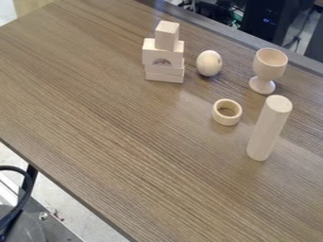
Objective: Remove the cube off of the arch
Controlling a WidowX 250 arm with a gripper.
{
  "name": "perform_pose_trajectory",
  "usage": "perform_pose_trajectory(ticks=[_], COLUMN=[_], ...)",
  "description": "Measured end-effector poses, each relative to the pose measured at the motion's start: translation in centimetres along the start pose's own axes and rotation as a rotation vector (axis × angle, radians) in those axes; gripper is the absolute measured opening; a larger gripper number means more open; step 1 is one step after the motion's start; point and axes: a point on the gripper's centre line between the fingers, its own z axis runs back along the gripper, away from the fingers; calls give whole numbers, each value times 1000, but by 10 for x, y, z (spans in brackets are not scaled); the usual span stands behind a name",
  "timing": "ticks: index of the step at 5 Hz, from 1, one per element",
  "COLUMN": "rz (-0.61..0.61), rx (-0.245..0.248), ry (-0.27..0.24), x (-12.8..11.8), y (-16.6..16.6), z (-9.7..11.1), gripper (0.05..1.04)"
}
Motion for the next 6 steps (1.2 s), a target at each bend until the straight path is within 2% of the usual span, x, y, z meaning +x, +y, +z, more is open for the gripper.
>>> perform_pose_trajectory(ticks=[1,2,3,4,5,6], rz=[2,9,50,79,78,-16], rx=[26,41,73,75,53,72], ry=[28,26,31,1,-22,-4], x=[-1,25,57,86,107,122], y=[2,27,62,88,108,126], z=[-11,-21,-41,-51,-68,-84], gripper=[1000,1000,1000,1000,1000,1000])
